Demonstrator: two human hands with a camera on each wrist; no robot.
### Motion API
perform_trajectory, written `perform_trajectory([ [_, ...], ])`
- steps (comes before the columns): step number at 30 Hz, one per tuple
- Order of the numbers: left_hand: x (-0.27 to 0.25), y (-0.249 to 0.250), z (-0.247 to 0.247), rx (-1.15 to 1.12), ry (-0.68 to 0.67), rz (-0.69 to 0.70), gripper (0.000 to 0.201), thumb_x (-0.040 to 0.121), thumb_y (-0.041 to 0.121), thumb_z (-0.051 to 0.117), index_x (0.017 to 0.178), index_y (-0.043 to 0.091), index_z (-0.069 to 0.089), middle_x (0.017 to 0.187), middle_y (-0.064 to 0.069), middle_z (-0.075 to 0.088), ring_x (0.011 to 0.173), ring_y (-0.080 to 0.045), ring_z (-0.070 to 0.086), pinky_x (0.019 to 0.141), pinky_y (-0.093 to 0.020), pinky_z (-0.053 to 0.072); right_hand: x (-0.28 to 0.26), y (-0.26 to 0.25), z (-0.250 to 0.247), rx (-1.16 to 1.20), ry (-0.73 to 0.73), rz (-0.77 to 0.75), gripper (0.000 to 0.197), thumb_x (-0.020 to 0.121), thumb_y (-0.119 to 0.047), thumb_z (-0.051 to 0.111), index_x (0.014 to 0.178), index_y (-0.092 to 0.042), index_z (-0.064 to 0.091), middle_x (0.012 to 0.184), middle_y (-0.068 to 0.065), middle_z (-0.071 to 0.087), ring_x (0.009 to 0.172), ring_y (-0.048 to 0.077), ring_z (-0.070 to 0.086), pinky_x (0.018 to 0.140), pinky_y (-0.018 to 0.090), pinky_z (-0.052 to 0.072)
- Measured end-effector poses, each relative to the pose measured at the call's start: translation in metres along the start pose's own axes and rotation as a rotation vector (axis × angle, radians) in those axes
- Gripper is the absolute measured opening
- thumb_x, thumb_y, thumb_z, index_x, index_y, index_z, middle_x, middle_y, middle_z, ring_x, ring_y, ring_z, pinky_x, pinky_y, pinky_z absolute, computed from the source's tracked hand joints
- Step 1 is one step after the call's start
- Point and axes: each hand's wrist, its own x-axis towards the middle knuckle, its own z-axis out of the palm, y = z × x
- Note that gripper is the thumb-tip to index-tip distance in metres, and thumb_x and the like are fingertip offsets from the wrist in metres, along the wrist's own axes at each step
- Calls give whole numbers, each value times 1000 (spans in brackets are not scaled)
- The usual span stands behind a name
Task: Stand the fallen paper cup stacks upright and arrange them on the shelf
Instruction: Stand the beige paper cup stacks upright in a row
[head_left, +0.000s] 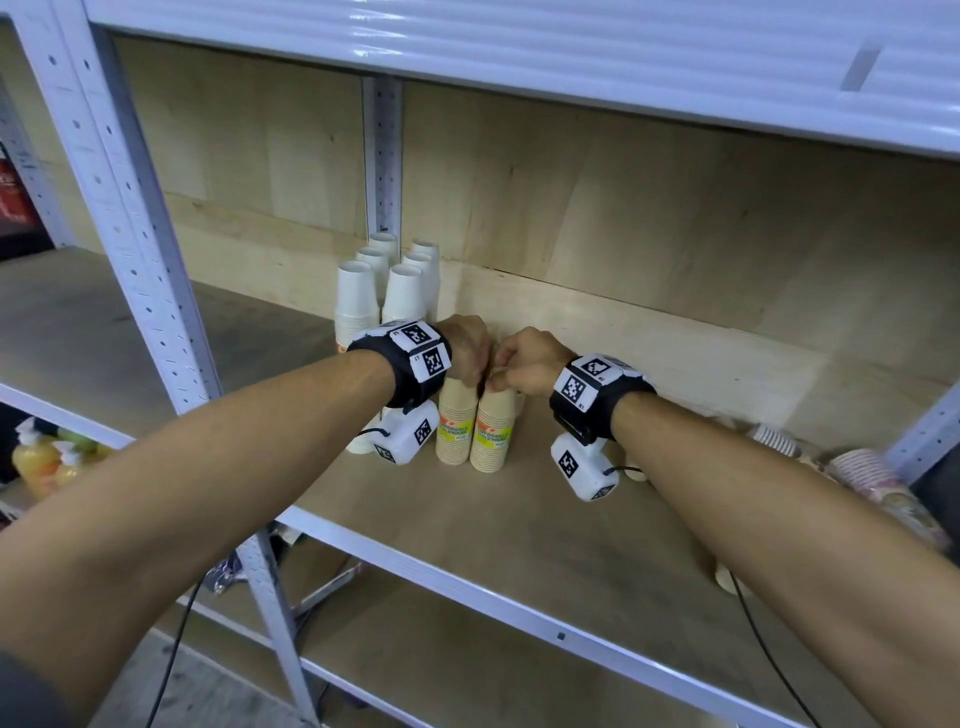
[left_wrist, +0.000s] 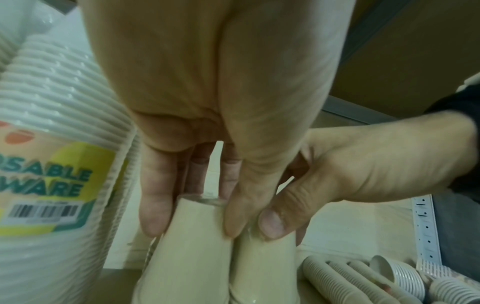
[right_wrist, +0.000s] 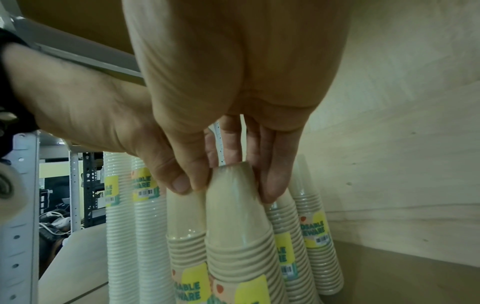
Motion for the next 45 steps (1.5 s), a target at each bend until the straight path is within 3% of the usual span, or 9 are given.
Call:
perform_trajectory([
  [6,4,0,-5,-3,9,17,27,87,7,65,113,2,69,116,-14,68,100,-23,64,80,-31,52,-2,4,-9,9,48,9,28,71,-32,83,92,-18,71,96,-1,69,90,17,65,81,33,55],
  [9,7,4,-12,32,32,31,27,88,11,65,115,5,68,117,-11,67,103,-23,64,81,-32,54,-6,10,-22,-8,77,18,36,67,-44,84,92,-22,68,87,-8,63,84,14,62,73,27,50],
  [18,34,59,-23,-96,88,198,32,85,25,73,116,22,63,110,3,53,90,-16,53,56,-22,37,-44,68,-78,-114,205,207,33,72,-39,79,97,-22,68,98,0,66,91,20,64,77,30,51],
  [23,51,107,2,-123,78,328,51,87,34,70,133,22,51,120,0,54,97,-16,50,77,-27,41,-85,112,-95,-132,230,377,36,75,-36,78,105,-19,67,102,-1,61,90,18,58,70,25,43],
  [29,72,150,54,-235,18,391,68,85,37,70,144,22,39,130,-6,55,113,-24,56,80,-28,42,-136,162,-85,-129,209,551,44,77,-38,75,114,-18,62,110,-2,57,102,20,57,79,28,48],
  [32,82,160,83,-291,-9,382,75,81,36,73,145,21,37,130,-8,57,112,-25,58,82,-29,45,-157,185,-69,-103,215,632,57,71,-43,78,120,-20,59,120,1,58,110,23,57,79,27,42],
  [39,97,166,137,-348,-1,284,78,84,38,72,147,15,33,136,-9,54,122,-27,54,96,-35,46,-193,205,-29,-116,272,773,82,68,-51,76,136,-16,47,131,7,55,114,26,56,88,33,50],
  [42,101,168,151,-391,-50,247,78,87,36,70,149,11,30,144,-10,47,128,-28,49,103,-37,43,-198,205,-15,-88,326,799,84,68,-52,74,138,-17,45,135,8,52,116,28,56,92,37,51],
  [45,104,168,161,-355,-17,229,74,83,42,71,142,11,40,142,-10,48,126,-29,49,103,-42,44,-201,204,-5,-91,361,822,82,71,-48,75,139,-15,43,137,11,50,122,31,52,97,40,48],
])
